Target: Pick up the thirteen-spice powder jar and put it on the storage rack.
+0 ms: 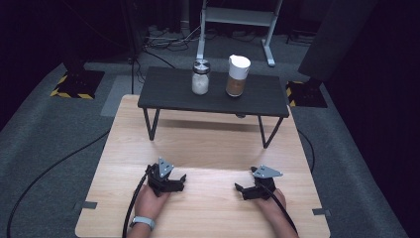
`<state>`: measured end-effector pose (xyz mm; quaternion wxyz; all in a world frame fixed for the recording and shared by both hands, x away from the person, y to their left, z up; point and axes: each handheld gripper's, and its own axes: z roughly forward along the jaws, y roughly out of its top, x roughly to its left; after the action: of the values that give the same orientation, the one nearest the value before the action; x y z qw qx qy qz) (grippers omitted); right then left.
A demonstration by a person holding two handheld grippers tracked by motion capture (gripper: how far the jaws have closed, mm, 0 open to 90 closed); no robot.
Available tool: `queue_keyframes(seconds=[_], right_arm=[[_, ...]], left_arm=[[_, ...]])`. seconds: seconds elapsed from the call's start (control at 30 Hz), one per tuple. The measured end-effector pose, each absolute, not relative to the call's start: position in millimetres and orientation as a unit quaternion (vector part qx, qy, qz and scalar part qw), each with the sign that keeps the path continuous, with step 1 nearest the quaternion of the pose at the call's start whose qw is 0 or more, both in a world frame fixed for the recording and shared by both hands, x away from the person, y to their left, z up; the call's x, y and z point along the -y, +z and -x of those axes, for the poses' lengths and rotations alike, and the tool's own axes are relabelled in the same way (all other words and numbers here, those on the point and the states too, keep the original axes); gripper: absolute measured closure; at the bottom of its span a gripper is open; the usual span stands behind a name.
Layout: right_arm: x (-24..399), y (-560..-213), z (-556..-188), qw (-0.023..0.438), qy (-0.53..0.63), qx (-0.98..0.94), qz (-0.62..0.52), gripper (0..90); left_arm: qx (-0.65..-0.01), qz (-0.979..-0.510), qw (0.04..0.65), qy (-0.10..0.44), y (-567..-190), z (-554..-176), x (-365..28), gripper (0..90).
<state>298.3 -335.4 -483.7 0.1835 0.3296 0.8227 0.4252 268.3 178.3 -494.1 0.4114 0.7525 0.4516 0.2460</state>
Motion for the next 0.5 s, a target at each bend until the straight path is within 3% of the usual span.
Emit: queue_keyframes(seconds=[0.5], right_arm=[[334.4,-484.0,-297.8,0.181,0.426,-0.824,-0.326,0.2]], left_arm=[[-0.455,-0.750,0.411,0.248,-494.4,-268.5,-176.8,2.0]])
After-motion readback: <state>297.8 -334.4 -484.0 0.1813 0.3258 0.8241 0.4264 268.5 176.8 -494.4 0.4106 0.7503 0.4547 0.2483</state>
